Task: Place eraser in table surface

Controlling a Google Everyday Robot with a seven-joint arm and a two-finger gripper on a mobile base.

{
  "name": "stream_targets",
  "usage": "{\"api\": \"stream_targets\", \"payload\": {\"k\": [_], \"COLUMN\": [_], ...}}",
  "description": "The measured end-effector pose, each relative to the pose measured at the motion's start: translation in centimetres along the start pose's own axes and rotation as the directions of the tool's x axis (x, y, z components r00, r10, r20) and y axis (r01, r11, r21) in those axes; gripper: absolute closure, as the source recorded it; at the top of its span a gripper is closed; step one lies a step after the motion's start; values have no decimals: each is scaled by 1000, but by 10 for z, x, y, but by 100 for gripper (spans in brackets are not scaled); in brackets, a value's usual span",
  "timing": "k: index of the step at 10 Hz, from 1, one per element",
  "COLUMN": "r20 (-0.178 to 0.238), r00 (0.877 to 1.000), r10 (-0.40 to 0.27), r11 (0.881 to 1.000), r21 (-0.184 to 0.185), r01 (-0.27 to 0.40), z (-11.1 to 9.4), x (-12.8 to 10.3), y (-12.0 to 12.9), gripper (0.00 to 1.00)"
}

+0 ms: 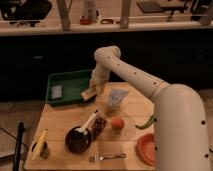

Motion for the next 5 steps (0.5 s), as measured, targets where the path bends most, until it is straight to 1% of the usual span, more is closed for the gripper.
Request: {"api": "stream_targets", "payload": {"k": [1, 3, 5], "r20": [1, 10, 14], "r00": [1000, 998, 996], "r10": [-16, -63, -90], "r11": [1000, 998, 996], "r21": [-1, -12, -21], "r01": [16, 63, 90], "z": [2, 14, 23], "x": [-7, -31, -45], "y": [1, -3, 0], "gripper": [100, 100, 100]}}
